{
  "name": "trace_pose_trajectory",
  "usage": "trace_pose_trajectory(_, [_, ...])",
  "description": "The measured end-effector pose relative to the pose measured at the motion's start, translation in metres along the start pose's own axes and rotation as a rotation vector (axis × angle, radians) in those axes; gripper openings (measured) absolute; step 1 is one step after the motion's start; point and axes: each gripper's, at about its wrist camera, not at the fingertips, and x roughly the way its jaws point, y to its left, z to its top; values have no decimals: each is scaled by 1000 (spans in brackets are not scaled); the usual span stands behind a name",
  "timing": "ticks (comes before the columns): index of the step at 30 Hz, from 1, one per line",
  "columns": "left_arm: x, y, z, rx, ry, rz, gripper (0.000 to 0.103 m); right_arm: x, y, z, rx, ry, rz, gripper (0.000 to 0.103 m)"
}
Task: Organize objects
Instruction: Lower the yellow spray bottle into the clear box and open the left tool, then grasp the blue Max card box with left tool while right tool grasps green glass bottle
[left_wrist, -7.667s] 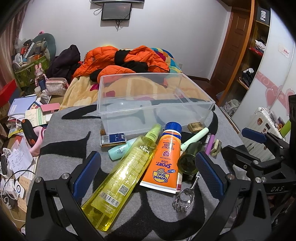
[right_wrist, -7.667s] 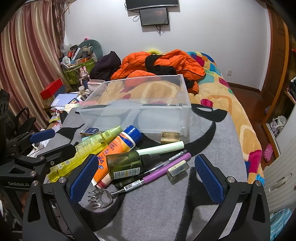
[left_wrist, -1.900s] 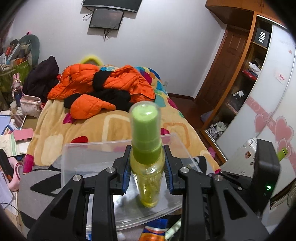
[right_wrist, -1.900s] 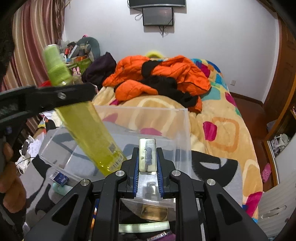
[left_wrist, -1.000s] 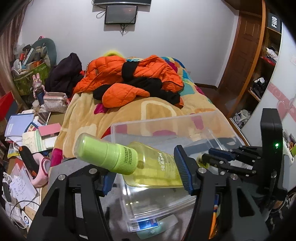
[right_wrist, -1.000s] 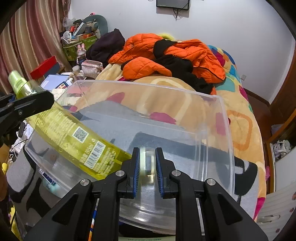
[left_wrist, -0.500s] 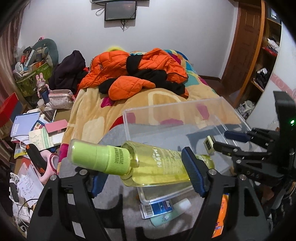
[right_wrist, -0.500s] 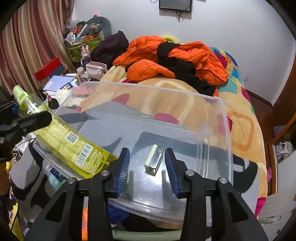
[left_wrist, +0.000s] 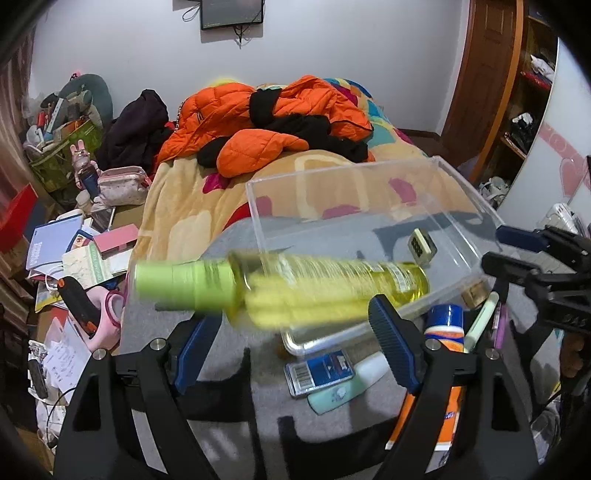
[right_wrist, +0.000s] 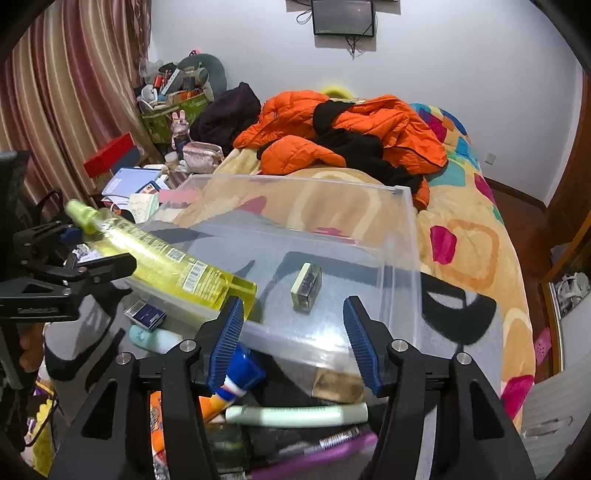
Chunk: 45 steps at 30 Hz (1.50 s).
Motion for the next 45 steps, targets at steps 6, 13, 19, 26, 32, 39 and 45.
trace_pose_trajectory(6, [-8,-4,-8,19,6,-11,82,-18,-3,-10,16,-20,-9,57])
trace_pose_trajectory(13, [-12,-5,-24,3,26,-25,89,-31,-7,-27,48,-12,3,61])
trace_pose_trajectory(19, [10,-11,-44,7,101,-36,89,-29,3,-53,67,37,38,66])
trace_pose_trajectory(26, [43,-3,-50,-67,169,-55,89,-18,20,-71,84,89,94,69])
trace_pose_trajectory(32, [46,2,-50,-95,149,-77,88,-17,36,-77,78,100,142,74])
trace_pose_trajectory(39, [45,6,-55,-118,129,-100,67,-10,46,-84,48,118,104,74])
trace_pose_trajectory(45, [38,1,-58,-100,113,-107,50,-13,47,-90,35,117,84,56])
